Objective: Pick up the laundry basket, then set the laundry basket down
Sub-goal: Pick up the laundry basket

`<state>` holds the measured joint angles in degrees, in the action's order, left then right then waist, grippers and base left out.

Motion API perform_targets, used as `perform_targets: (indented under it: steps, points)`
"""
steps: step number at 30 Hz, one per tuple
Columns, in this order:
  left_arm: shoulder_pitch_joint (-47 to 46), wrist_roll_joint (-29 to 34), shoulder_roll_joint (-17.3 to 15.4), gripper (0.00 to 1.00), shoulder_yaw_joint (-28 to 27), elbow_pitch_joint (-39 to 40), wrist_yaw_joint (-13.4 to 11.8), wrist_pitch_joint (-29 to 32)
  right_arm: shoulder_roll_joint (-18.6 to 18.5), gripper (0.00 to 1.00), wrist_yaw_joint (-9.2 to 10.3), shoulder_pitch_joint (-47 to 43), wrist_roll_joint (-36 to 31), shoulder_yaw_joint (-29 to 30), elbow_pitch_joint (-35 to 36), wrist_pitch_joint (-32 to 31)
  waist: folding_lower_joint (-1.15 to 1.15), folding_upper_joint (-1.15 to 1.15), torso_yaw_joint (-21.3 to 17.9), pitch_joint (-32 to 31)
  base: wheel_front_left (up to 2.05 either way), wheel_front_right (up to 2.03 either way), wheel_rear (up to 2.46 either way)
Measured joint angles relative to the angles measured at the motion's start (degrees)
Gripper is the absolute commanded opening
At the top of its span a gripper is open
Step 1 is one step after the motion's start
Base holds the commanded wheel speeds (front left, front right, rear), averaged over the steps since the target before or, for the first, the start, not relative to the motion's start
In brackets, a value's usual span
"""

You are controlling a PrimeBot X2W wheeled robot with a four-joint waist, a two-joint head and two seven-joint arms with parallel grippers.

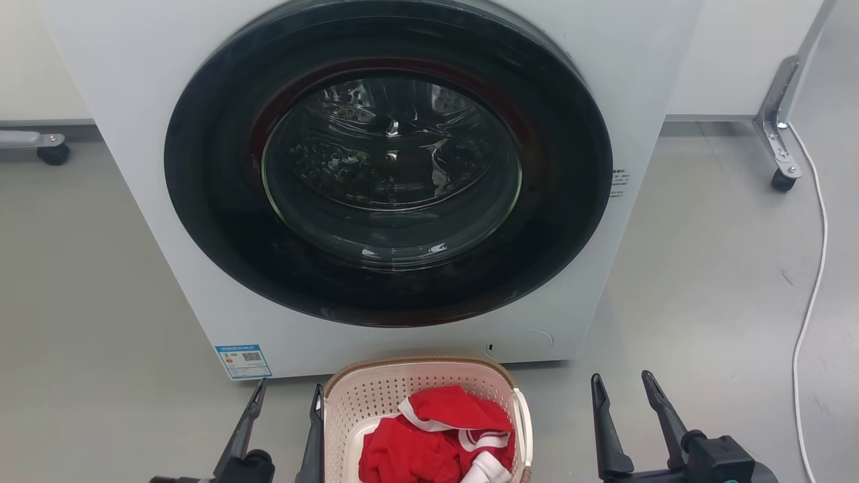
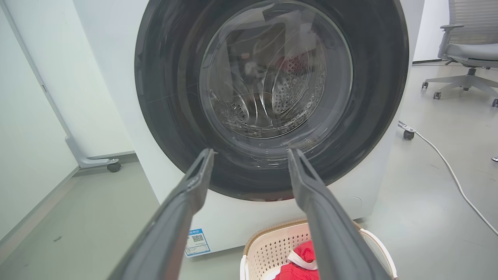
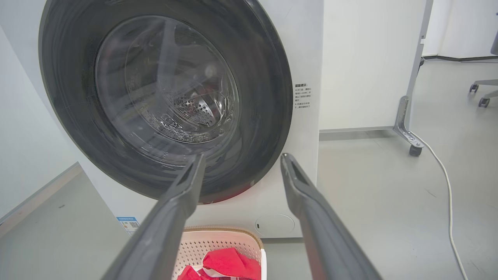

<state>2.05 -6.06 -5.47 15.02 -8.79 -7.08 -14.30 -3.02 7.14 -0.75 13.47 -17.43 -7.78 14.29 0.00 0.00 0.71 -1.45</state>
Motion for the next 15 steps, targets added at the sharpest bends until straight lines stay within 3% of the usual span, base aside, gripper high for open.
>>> perform_targets:
  steps: [15]
  points:
    - [0.71,0.09,-0.03,1.00,-0.22,2.00,0.01,0.00,0.01,1.00,0.00,-0.41,-0.49,0.12,1.80,0.00,0.00,0.00,-0.09,1.82,0.00,0.00,0.00]
